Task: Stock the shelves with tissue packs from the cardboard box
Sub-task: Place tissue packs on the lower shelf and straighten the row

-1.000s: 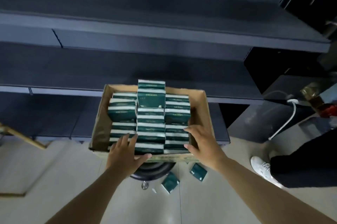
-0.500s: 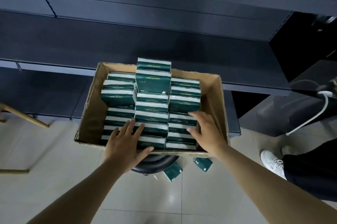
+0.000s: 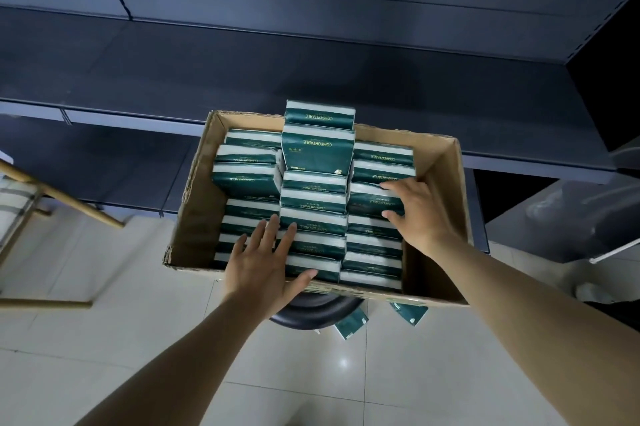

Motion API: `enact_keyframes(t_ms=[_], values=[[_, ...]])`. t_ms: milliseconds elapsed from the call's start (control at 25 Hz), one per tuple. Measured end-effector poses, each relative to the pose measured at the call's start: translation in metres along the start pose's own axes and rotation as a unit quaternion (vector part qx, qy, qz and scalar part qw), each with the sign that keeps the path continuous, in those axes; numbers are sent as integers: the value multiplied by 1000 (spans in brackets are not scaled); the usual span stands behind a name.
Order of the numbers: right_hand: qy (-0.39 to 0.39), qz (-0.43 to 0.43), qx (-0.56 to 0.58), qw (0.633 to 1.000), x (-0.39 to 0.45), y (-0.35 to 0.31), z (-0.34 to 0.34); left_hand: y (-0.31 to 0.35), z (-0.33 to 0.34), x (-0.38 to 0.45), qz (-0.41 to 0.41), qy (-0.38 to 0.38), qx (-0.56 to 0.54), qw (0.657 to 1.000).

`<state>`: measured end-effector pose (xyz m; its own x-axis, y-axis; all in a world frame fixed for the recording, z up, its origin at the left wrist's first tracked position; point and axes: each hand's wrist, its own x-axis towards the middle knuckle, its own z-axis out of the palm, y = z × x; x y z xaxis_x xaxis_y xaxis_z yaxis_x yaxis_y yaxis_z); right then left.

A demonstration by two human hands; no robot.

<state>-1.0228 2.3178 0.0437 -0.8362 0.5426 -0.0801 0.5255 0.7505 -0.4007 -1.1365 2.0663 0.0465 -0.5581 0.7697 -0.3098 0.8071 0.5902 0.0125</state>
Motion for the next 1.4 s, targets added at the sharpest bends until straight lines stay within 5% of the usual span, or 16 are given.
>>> enact_keyframes(t_ms=[680,1120,1400], values=[[69,-29,22,997,-52,-28,-55,5,-20,-27,-11,1,37,999],[171,-168,2,971,-42,-238,-238,-116,-272,-58,-1,243,47,969],[286,-204,22,936,-16,-409,-323,-233,-429,-83,34,402,52,914]])
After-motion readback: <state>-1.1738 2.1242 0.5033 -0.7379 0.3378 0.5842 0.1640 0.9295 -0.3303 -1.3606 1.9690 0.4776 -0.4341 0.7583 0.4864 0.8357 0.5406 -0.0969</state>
